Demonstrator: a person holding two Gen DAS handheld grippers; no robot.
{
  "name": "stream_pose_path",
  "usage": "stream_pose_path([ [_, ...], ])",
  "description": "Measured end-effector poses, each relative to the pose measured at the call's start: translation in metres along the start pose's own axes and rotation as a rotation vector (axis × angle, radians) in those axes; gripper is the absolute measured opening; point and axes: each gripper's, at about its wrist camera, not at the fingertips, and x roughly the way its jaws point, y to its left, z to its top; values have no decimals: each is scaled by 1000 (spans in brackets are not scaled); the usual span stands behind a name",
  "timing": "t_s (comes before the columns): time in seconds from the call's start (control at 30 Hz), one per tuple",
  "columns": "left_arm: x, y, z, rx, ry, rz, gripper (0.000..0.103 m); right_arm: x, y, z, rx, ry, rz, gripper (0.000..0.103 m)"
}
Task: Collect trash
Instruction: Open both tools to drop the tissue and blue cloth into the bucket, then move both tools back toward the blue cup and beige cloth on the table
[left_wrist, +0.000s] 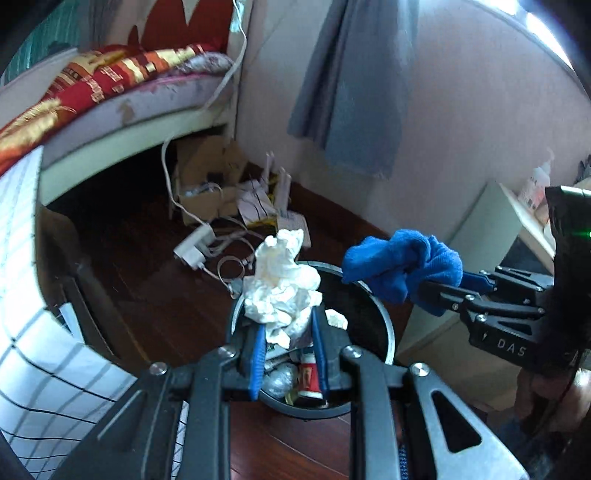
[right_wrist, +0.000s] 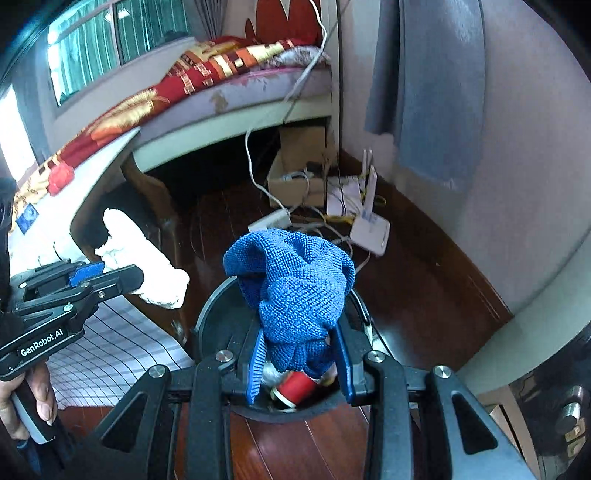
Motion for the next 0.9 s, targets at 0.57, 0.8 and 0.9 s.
stream_pose_path([
  [0.57, 87, 0, -29, -12, 261, -31, 63, 100, 6, -35, -135, 237, -25, 74],
  [0.8, 75, 11, -37, -24, 204, 89, 102, 93, -27, -32, -35, 229, -142, 103],
  [0.9, 60, 11, -33, -27, 148, 128, 102, 84, -39, -26, 31, 207, -153, 103],
])
